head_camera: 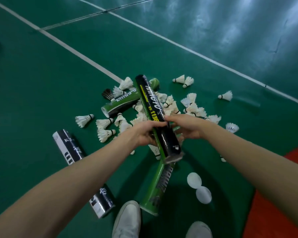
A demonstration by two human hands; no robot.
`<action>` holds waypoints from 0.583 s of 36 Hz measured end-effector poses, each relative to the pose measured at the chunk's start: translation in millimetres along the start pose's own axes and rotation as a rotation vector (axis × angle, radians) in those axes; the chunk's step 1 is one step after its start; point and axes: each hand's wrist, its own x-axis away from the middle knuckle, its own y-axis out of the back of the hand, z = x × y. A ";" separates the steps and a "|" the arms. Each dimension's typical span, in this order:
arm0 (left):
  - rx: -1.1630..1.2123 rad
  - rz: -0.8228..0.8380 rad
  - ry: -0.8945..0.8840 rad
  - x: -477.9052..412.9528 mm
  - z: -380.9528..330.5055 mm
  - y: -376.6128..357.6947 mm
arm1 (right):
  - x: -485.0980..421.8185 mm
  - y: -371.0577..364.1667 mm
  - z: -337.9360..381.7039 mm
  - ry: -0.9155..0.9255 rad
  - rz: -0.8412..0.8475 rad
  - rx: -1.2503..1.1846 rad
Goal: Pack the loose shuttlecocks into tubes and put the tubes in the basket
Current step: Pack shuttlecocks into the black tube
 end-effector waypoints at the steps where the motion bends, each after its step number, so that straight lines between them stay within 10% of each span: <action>1: -0.040 -0.003 0.016 -4.3 6.0 -1.1 | -3.0 -0.3 -9.4 0.001 -0.019 -0.051; 15: -1.170 -0.222 -0.085 -53.7 61.5 31.5 | -67.7 49.8 -102.7 0.342 -0.744 -0.725; 21: -1.411 -0.194 -0.123 -62.2 64.5 42.3 | -73.9 33.9 -127.4 0.441 -0.687 -0.791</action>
